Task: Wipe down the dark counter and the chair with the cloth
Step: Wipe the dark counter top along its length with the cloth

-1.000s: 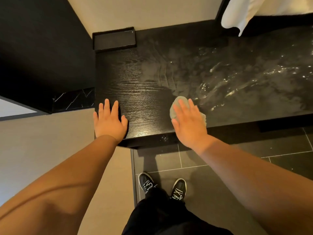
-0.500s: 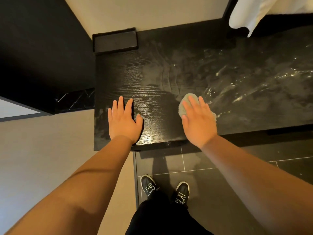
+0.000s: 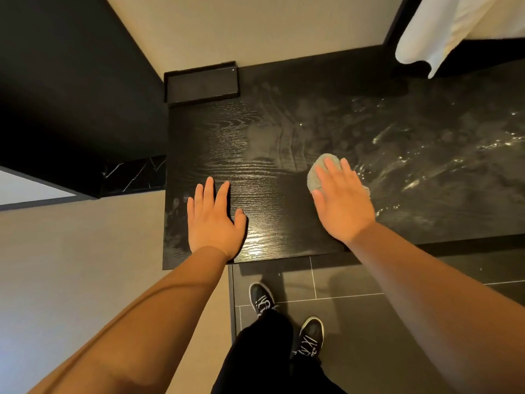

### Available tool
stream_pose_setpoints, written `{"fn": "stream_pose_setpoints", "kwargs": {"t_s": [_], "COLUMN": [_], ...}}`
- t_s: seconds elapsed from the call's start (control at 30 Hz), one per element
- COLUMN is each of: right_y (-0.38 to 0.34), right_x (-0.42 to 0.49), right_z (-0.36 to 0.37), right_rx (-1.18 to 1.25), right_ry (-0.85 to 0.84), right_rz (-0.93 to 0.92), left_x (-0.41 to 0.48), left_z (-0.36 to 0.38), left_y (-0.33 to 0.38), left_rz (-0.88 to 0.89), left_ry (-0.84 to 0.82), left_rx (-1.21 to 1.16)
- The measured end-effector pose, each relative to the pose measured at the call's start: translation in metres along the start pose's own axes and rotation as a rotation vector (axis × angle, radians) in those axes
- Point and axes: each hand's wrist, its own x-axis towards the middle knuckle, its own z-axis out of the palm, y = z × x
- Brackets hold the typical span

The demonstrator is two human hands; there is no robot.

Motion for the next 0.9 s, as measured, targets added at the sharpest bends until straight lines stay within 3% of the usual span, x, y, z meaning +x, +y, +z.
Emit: {"fn": "stream_pose_setpoints", "kwargs": {"t_s": [0.1,0.27,0.37,0.5,0.63,0.67,0.8,0.9], "right_y": [-0.034,-0.09,-0.071,-0.022,-0.048,-0.064,-0.104,-0.082], "right_x": [0.005,0.007,0.011,0.023,0.029,0.029,0.02,0.03], "right_z": [0.001,0.009,0.005,-0.005,-0.002,-0.001,0.011,0.008], "right_rx": [0.034,0.09,0.075,0.043,0.056,0.065,0.072,0.047], "right_ry": [-0.009,-0.112,-0.102,-0.005,0.016,0.01,-0.13,-0.113], "right_rz": [0.072,-0.322,-0.411,-0.128,0.106,0.068,-0.365,-0.465], "left_x": [0.001,0.001,0.001,0.001,0.0,0.0,0.001,0.001], "left_z": [0.0,0.001,0.0,-0.001,-0.002,-0.002,-0.002,-0.001], "left_y": [0.0,-0.001,-0.001,-0.001,-0.001,0.0,-0.001,-0.002], "left_rz": [0.0,-0.003,0.0,-0.003,-0.003,-0.003,-0.003,-0.001], "left_ry": [-0.003,-0.013,-0.013,-0.013,-0.021,-0.02,-0.03,-0.022], "left_rx": [0.002,0.023,0.017,-0.005,-0.008,-0.009,0.004,-0.002]}}
